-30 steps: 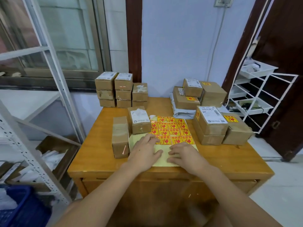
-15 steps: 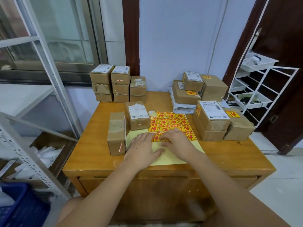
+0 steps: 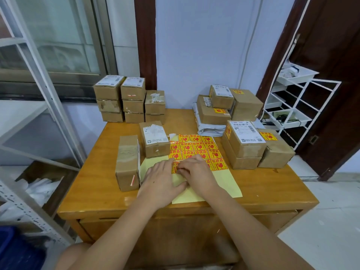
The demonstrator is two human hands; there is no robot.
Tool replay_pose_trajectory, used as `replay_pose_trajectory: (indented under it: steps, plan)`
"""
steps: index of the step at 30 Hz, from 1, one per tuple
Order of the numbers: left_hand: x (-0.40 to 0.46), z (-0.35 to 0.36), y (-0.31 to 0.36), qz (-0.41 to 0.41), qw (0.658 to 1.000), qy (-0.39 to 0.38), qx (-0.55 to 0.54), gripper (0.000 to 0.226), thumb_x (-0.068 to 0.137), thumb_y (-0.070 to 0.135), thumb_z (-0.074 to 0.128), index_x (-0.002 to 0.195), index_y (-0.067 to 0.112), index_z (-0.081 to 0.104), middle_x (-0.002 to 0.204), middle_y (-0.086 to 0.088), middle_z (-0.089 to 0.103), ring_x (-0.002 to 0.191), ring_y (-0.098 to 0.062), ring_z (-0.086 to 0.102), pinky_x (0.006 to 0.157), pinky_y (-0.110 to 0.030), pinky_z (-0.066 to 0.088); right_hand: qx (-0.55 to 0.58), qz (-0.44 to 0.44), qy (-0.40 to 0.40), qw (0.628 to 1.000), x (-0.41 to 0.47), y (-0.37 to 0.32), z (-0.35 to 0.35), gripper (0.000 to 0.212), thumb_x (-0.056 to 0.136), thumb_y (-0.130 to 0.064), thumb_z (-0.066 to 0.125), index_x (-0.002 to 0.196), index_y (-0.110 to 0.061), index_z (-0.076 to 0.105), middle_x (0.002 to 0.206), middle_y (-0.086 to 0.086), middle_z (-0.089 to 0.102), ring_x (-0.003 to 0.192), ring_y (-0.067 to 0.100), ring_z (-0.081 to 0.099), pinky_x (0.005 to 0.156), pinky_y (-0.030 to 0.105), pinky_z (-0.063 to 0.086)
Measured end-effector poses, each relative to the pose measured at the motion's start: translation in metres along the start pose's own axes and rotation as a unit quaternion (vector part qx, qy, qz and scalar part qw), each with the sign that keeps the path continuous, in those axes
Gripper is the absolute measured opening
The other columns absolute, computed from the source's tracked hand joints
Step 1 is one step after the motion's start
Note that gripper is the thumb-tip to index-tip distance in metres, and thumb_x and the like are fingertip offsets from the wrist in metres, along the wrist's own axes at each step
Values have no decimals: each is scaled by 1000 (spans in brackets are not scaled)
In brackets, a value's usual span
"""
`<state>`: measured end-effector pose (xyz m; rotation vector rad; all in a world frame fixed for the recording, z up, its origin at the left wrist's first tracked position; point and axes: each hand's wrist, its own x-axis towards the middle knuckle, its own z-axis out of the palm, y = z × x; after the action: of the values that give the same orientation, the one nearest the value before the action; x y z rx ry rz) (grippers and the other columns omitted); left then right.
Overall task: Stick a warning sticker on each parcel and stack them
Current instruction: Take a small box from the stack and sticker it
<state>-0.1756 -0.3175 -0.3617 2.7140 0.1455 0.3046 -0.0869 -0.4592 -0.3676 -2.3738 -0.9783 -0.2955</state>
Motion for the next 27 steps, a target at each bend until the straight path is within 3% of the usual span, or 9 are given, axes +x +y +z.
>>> replay_pose_trajectory:
  steps: [10,19,27]
  plan:
    - [1,-1,2,-11,1000,-9,-6,92,89,74,51,160,24,19,158,5,37,147,-16,31,122,-38,23,12,37,5,999,-1,0,-3,19,92,-32,71,106,-22,78,108,-10,73,100,10,38,94,31,40]
    - [1,-2,3,-14,1000,-13,3,92,90,73,51,161,24,19,161,4,34,148,-16,29,122,-37,21,3,33,11,999,-1,-1,-3,16,95,-31,68,104,-23,78,107,-10,73,99,12,40,93,34,42]
    - [0,-2,3,-13,1000,-11,3,92,90,72,52,160,23,19,159,3,37,147,-17,32,122,-38,24,-8,51,0,999,0,-1,-4,26,95,-35,68,115,-22,75,113,-7,72,106,14,44,96,34,42]
